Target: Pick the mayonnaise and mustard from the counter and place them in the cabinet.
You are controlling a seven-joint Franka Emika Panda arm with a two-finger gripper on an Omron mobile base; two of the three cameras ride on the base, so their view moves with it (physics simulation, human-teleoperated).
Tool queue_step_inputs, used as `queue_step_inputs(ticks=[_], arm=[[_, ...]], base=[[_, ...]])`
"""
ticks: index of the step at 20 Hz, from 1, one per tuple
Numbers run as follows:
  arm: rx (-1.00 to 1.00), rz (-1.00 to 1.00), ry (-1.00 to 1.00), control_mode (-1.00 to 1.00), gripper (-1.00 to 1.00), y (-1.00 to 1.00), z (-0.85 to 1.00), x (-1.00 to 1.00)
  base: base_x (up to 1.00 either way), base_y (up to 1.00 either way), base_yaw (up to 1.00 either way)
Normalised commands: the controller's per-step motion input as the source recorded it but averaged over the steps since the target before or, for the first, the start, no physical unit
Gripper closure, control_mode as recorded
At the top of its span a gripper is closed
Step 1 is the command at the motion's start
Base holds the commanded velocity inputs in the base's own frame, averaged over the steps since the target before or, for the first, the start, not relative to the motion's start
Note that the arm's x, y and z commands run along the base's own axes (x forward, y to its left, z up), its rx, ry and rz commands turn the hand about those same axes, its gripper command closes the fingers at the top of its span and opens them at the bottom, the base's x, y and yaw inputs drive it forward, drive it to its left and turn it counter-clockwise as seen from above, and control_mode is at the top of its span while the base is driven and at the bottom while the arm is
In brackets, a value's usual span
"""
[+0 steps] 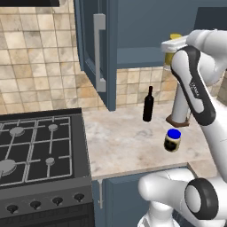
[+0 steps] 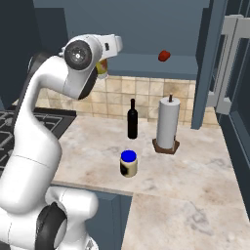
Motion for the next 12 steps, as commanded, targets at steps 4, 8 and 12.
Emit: queue_step_inputs(ticks=[4, 8, 12], arm=[[0.0, 0.0, 0.0, -1.0, 1.0, -0.1, 0.0, 0.48], [0.0, 0.0, 0.0, -1.0, 1.0, -0.13, 0.0, 0.54], [0.01, 0.0, 0.0, -1.0, 1.0, -0.13, 0.0, 0.55]], base=[[0.0, 0.0, 0.0], [0.0, 0.0, 0.0], [0.0, 0.0, 0.0]])
